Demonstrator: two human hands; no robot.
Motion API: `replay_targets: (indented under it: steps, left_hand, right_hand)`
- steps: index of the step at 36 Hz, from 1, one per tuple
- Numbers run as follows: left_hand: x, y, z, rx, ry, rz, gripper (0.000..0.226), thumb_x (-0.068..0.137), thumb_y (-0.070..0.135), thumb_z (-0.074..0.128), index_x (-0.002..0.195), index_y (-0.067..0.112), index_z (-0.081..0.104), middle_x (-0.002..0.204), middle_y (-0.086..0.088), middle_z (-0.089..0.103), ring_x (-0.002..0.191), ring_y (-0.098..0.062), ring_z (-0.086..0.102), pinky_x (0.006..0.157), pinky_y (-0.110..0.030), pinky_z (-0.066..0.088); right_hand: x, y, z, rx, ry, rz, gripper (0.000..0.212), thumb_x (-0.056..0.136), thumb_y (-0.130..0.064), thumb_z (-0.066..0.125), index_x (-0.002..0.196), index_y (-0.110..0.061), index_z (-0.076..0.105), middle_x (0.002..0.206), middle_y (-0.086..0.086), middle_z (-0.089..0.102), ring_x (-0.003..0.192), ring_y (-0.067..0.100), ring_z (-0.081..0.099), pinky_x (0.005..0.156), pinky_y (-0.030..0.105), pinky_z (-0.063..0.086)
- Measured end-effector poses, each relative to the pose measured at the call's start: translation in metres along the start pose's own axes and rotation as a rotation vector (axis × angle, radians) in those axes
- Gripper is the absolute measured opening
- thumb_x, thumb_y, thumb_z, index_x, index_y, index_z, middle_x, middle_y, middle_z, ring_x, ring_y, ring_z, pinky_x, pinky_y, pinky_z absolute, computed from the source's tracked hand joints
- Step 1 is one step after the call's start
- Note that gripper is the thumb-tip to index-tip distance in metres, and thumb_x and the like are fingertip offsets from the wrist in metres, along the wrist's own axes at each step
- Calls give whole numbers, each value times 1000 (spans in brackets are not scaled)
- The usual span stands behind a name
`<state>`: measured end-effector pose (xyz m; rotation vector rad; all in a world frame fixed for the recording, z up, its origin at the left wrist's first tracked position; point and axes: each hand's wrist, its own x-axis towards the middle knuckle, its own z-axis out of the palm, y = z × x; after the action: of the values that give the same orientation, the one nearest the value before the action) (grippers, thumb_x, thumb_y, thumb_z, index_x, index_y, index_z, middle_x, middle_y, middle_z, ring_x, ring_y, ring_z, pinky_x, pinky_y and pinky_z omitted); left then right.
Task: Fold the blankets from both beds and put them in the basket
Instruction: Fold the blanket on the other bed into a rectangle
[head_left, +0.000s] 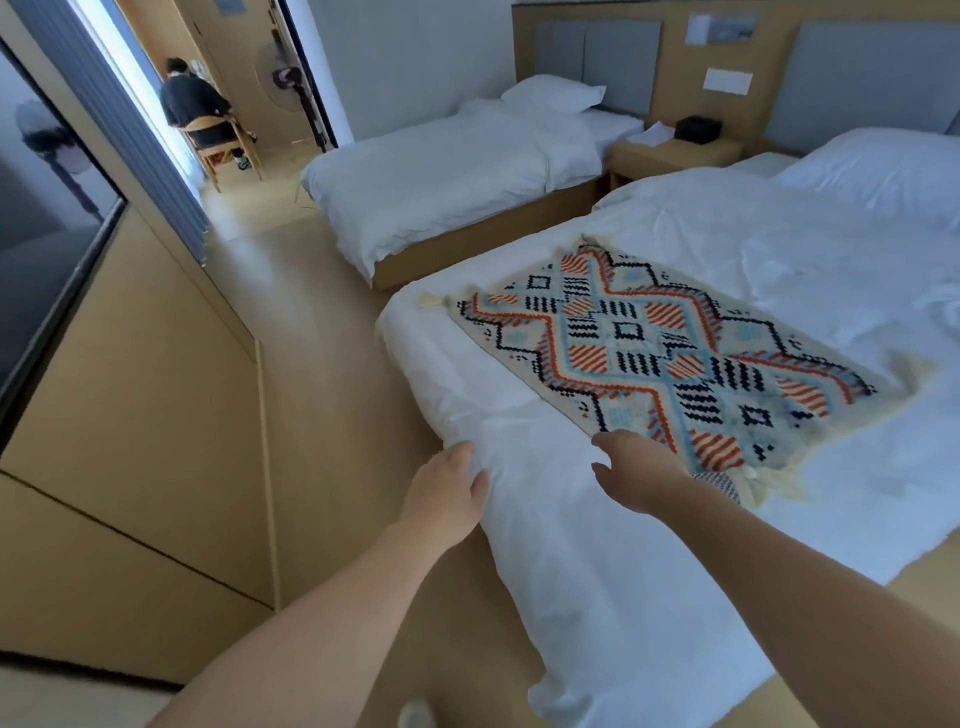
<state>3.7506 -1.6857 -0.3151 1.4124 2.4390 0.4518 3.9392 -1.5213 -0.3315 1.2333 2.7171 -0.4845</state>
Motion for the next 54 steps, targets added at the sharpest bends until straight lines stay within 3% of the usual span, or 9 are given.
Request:
replay_targets:
  steps: [5,13,16,21,27,41,45,49,54]
  left_hand:
    - [94,-37,3,21,-89,120,38,98,35,43,127,12,48,126,-7,58,111,-25,56,92,-36,46]
    - [224,-71,-4,110,-267,333,49,99,35,43,142,12,38,144,-5,46,130,-23,45,107,-37,39]
    - [261,-59,6,155,-320,434,50,99,35,43,143,12,38,144,-5,46,130,-23,45,106,-36,39]
    - [294,-15,45,185,-452,622,48,99,35,43,139,9,40,140,-8,49,126,-25,48,102,-37,42]
    - [314,38,105,230,-573,758,47,99,34,43,139,9,40,138,-8,49,124,-25,47,101,-37,42]
    - [363,95,238,365,-807,930,48,101,29,38,143,9,33,150,-4,35,137,-20,31,113,-33,26]
    - [379,100,278,423,-872,1021,53,102,29,37,149,11,23,158,-3,21,144,-20,17,117,-33,15]
    - [390,101,317,469,-961,1083,58,102,29,34,153,13,12,162,-2,5,148,-20,5,118,-33,7]
    - [395,93,345,536,-1003,1177,61,102,30,33,154,12,5,162,-3,-6,149,-19,-6,118,-33,-4]
  right_hand:
    - [56,-2,12,11,8,163,40,98,-33,42,133,-14,48,131,8,53,113,28,54,91,40,48]
    - [108,-9,35,99,-4,473,30,96,-30,44,119,-16,55,119,5,59,105,25,57,83,36,50]
    - [106,-2,40,115,5,596,24,95,-28,44,112,-17,56,114,4,60,100,24,58,77,32,49]
    - [90,25,52,182,-18,805,36,94,-28,45,128,-21,54,129,1,57,117,24,55,94,37,49]
    - [89,75,71,242,-78,955,38,91,-15,45,128,-18,55,130,3,56,119,24,53,94,35,48]
    - [155,181,134,187,-221,920,47,86,0,43,129,-17,55,122,2,58,117,24,51,90,33,48]
    - [179,198,163,30,-261,780,46,91,-8,46,136,-17,48,140,3,48,135,25,34,113,38,30]
    - [197,211,185,-75,-395,720,46,94,-21,51,140,-23,46,149,1,39,146,28,16,120,46,11]
    - [179,221,187,-127,-420,993,26,92,-20,49,112,-19,66,120,0,63,124,24,47,118,43,12]
